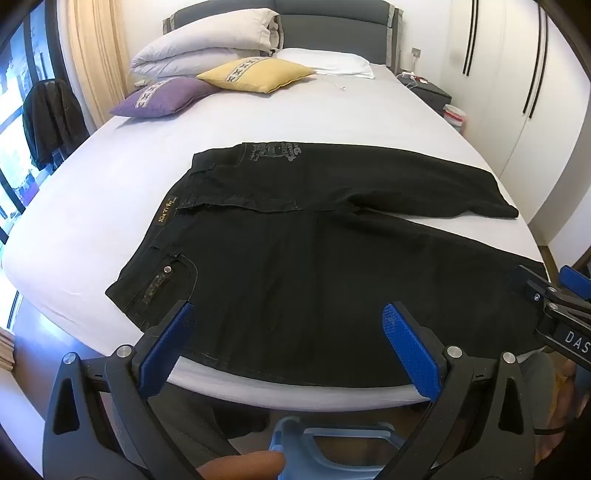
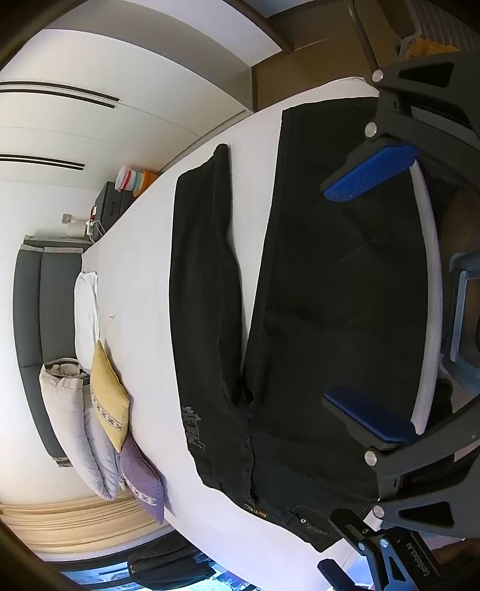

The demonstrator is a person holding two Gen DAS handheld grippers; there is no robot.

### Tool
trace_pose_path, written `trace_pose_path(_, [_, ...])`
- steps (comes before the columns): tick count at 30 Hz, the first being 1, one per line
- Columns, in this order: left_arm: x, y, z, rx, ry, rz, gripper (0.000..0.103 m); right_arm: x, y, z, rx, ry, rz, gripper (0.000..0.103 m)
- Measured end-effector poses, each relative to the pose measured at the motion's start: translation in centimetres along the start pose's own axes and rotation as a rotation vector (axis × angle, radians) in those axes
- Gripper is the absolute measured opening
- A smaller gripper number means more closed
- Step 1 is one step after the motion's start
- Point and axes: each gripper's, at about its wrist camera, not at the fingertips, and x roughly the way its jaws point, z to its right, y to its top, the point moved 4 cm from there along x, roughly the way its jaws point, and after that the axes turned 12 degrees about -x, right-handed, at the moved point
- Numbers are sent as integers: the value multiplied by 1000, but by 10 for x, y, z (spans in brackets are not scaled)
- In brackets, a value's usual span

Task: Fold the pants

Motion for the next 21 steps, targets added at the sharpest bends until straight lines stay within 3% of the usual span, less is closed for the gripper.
trace_pose_path(21, [0, -1, -4, 7, 5, 1, 103, 7, -8, 0, -22, -2, -32, 103])
